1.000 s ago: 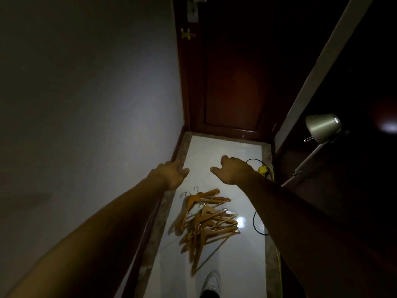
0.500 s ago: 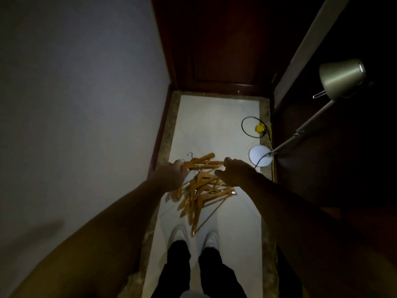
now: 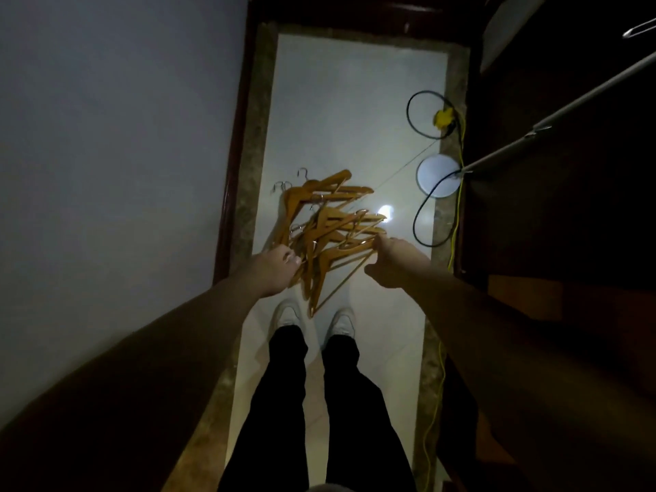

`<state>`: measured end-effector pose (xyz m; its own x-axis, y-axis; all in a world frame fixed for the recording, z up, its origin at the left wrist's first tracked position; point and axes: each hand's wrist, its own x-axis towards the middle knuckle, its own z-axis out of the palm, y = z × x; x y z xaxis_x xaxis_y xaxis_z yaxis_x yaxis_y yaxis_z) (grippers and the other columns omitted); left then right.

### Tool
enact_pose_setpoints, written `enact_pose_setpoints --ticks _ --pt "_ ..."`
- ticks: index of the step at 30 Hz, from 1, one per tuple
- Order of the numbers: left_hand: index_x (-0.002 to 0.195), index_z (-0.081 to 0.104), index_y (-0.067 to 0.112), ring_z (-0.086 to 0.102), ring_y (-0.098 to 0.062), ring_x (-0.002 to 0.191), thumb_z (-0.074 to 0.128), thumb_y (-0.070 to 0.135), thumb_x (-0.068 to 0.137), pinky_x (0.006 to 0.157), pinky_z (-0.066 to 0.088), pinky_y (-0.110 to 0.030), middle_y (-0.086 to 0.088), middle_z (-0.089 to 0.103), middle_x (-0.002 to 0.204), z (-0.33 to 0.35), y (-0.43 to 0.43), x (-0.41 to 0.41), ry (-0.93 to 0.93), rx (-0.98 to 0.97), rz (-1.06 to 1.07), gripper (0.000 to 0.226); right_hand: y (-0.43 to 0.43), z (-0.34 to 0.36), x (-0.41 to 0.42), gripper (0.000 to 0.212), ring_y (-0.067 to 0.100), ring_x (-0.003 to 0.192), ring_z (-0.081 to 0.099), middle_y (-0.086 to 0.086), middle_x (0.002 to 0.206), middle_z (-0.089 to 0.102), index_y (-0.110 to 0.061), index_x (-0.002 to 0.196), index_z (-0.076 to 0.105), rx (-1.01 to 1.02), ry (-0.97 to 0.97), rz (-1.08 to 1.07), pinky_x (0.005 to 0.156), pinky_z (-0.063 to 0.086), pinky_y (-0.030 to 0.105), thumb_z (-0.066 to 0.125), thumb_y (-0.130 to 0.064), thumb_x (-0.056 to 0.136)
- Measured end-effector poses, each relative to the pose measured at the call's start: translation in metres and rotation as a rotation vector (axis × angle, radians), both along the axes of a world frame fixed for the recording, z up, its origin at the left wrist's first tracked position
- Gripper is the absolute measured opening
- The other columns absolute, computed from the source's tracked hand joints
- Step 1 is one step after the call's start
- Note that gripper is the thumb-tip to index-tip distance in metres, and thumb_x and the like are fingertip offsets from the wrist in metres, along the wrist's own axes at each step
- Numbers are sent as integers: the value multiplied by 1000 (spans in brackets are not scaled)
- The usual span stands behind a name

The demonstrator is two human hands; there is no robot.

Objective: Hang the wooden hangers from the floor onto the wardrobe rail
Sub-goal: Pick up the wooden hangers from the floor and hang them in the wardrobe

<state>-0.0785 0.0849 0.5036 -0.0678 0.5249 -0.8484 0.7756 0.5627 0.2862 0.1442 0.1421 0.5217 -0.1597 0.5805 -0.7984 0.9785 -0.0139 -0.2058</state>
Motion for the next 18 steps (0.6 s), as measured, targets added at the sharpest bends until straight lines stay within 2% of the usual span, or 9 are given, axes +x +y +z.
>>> enact_pose_setpoints --ticks 2,5,10,18 --pt "148 41 19 45 -32 133 37 46 103 105 39 -44 -13 45 149 -26 3 -9 0 -11 16 52 9 -27 -3 50 27 107 59 11 122 58 -17 137 44 4 -12 0 78 48 31 64 -24 91" --pt "145 44 20 47 -31 131 38 45 103 105 41 -44 -12 49 147 -68 10 -20 11 -4 20 50 17 -68 -5 50 28 109 58 11 122 59 -17 135 43 17 -3 13 79 50 33 64 -25 91" --pt "146 43 25 47 -31 132 38 49 101 106 42 -46 -10 47 149 -147 16 -26 23 -26 -6 52 23 -145 -12 52 29 113 57 11 127 58 -15 137 43 -14 -24 0 92 53 40 65 -27 92" --pt "147 41 26 50 -32 128 35 49 102 104 43 -47 -10 48 146 -279 -3 -24 18 -112 -112 51 14 -282 -29 52 29 115 56 12 130 55 -14 139 43 -116 -61 -7 91 52 38 65 -24 93"
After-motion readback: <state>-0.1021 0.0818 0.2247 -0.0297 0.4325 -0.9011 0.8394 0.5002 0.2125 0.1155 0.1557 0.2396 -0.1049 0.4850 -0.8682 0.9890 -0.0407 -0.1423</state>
